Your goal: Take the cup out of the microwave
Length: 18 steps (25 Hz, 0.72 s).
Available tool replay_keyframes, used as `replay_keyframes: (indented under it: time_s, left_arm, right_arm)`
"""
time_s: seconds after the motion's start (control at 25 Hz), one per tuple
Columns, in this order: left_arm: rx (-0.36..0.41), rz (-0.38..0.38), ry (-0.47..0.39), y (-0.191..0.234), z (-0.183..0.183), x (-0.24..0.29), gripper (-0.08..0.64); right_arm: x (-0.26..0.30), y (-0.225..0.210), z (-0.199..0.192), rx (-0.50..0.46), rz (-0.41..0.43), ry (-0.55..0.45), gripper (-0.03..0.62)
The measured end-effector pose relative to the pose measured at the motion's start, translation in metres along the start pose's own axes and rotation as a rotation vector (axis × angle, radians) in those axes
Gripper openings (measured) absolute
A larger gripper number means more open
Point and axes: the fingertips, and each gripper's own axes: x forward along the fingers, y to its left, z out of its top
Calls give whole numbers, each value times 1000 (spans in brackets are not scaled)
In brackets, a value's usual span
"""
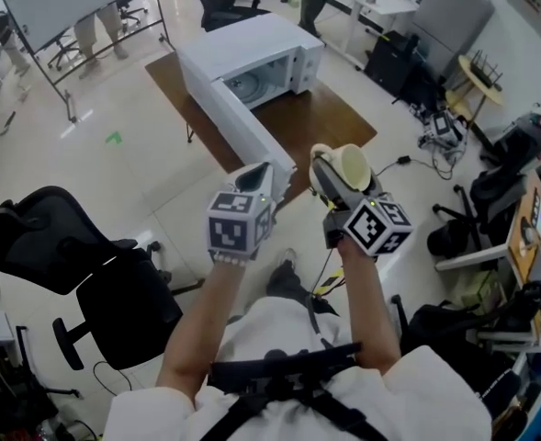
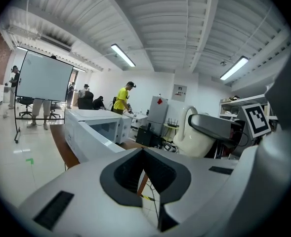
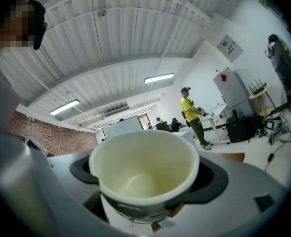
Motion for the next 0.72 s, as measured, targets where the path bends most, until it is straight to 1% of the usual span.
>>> replay_keyframes:
  time_s: [0.16, 0.4, 0.72]
  left_arm:
    - [3, -15, -12, -8, 8, 9, -8]
    - [-4, -24, -4, -12, 5, 18, -8]
    - [-5, -26, -5, -16, 9, 28, -8]
  right_arm:
    - [-1, -7, 2, -8, -9, 4, 491]
    - [0, -19, 2, 15, -14, 5, 491]
    - [6, -18, 5, 14, 5, 8, 491]
